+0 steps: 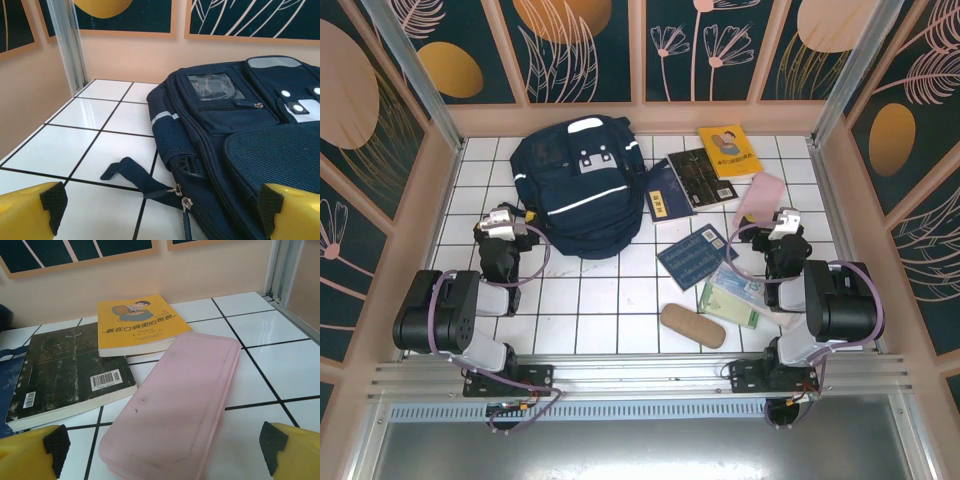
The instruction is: Pack books, pencil case, and school supplies into a backpack
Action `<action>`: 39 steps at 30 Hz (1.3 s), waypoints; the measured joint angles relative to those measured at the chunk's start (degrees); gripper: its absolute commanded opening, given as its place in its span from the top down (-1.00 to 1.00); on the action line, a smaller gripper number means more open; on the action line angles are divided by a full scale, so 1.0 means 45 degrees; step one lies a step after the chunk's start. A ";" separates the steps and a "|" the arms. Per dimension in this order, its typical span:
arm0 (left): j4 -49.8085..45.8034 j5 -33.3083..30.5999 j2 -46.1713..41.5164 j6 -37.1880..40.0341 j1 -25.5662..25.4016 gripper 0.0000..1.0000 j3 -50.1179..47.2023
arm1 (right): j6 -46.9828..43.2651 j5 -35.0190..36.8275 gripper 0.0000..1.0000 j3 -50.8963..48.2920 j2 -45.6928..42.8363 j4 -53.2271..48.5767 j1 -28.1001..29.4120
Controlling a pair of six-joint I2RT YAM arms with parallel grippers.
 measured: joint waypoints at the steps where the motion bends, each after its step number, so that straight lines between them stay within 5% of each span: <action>1: 0.0000 0.0000 0.0000 0.0000 0.0000 -0.98 0.0000 | 0.0000 0.0000 -0.97 0.0000 0.0000 0.0000 0.0000; 23: -0.0083 0.0000 -0.0126 0.0000 0.0005 -0.98 -0.0005 | 0.0000 -0.0039 -0.98 0.0000 0.0000 0.0005 -0.0005; 29: -0.2603 -0.0170 -0.3070 0.0078 -0.0024 -0.98 0.0277 | -0.0238 0.0000 -0.97 0.0068 -0.0733 -0.1005 0.0199; 35: -0.4979 -0.0097 -0.6387 0.1078 -0.2089 -0.98 0.1967 | -0.0209 0.1608 -0.98 0.0729 -0.5421 -0.3803 0.2637; 39: -0.7087 0.0389 -0.6965 0.1763 -0.4435 -0.98 0.3925 | -0.0466 0.3580 -0.98 0.2642 -0.7305 -0.5916 0.6465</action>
